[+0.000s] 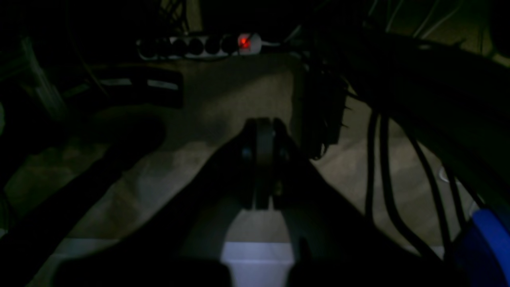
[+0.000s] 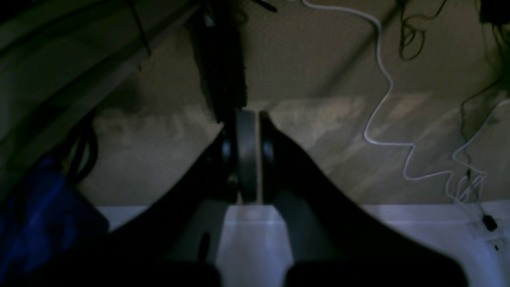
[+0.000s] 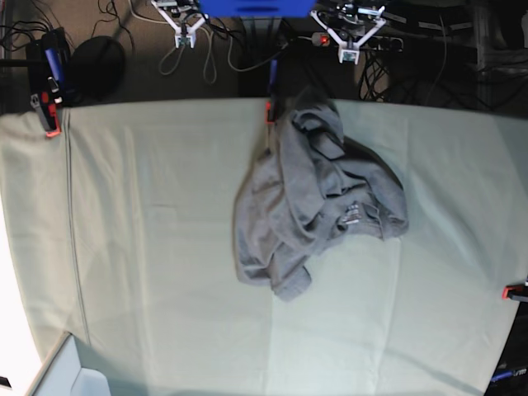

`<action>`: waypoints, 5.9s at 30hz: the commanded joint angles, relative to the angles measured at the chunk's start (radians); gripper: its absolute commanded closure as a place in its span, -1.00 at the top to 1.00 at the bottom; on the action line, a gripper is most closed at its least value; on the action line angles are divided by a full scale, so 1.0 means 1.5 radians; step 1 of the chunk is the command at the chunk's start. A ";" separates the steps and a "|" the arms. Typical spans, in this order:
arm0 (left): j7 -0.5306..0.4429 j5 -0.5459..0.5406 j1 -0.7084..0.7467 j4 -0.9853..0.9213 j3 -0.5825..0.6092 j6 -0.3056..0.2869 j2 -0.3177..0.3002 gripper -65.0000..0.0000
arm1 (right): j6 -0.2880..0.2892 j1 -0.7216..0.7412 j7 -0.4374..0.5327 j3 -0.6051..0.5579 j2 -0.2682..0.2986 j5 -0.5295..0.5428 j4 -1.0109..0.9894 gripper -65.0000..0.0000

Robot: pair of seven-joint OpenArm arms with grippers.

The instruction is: Layout the t-shirt on the table in an organized manner, then fold the t-shirt properly

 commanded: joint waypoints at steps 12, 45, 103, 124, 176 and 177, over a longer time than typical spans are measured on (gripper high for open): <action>0.003 0.000 0.004 0.002 0.000 0.002 0.005 -1.00 | 0.015 -0.007 -0.014 -0.001 0.018 -0.007 0.044 -0.99; 0.003 0.000 0.438 0.694 -0.001 0.005 -0.065 -1.00 | 0.015 -0.407 -0.015 0.002 0.067 -0.007 0.726 -1.00; 0.313 -0.314 -0.018 0.720 -0.218 0.000 -0.042 -0.46 | 0.103 -0.341 -0.289 -0.058 0.054 -0.006 1.247 -0.08; 0.314 -0.313 -0.014 0.718 -0.213 0.001 -0.041 -1.00 | 0.103 -0.352 -0.289 -0.056 0.054 -0.006 1.246 -0.08; 0.316 -0.330 -0.078 0.879 -0.170 0.007 0.020 -1.00 | 0.103 -0.355 -0.329 -0.054 0.086 -0.007 1.245 -0.08; 0.315 -0.330 -0.078 0.918 -0.141 0.007 0.018 -1.00 | 0.103 -0.355 -0.329 -0.054 0.087 -0.007 1.245 -0.08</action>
